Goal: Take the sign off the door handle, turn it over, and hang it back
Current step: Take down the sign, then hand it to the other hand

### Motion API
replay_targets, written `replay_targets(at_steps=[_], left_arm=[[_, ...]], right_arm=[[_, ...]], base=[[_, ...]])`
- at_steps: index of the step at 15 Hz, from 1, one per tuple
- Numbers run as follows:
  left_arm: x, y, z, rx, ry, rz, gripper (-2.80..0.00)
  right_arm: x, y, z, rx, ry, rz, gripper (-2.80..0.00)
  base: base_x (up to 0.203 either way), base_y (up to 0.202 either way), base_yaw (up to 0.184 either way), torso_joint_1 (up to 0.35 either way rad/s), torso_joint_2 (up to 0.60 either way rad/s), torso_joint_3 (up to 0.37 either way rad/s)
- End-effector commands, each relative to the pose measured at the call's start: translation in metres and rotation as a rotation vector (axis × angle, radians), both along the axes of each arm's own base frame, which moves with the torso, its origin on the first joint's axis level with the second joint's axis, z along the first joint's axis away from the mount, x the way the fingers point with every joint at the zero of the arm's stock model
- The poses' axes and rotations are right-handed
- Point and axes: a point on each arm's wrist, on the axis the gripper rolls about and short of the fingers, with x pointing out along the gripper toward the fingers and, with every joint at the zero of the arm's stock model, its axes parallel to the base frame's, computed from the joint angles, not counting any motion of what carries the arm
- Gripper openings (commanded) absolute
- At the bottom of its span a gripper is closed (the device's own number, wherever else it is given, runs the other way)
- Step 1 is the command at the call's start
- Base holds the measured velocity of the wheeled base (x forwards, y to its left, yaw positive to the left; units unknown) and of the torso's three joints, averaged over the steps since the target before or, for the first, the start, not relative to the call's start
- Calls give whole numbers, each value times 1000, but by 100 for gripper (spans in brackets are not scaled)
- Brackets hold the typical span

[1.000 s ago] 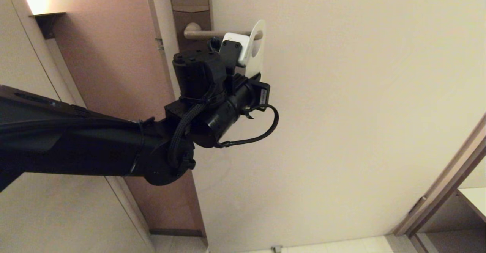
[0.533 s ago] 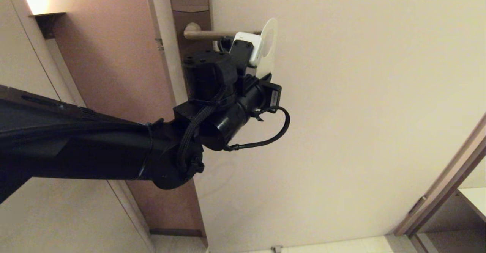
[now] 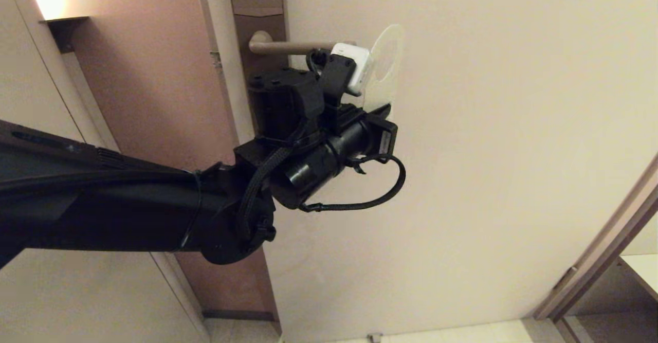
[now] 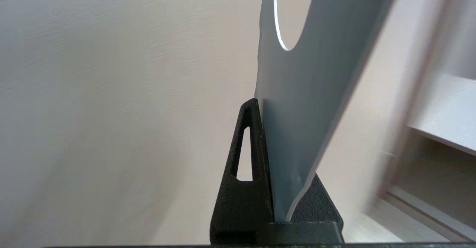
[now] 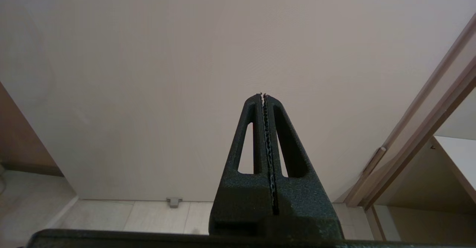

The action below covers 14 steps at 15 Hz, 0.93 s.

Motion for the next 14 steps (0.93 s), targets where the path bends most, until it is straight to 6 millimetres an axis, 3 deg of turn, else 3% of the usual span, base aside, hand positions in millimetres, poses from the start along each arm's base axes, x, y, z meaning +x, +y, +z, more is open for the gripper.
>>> replay_targets(at_steps=[1, 7, 14], left_arm=[[-6, 3, 7, -4, -24, -115, -280], [-21, 12, 23, -83, 16, -404, -280], [-50, 38, 11, -90, 203, -628, -280]], right_arm=[[0, 0, 0, -1, 1, 1, -280], [0, 0, 0, -1, 1, 1, -280], [0, 0, 0, -1, 1, 1, -280]], base=[[0, 0, 0, 0, 0, 0], [0, 0, 0, 0, 0, 0], [0, 0, 0, 0, 0, 0]])
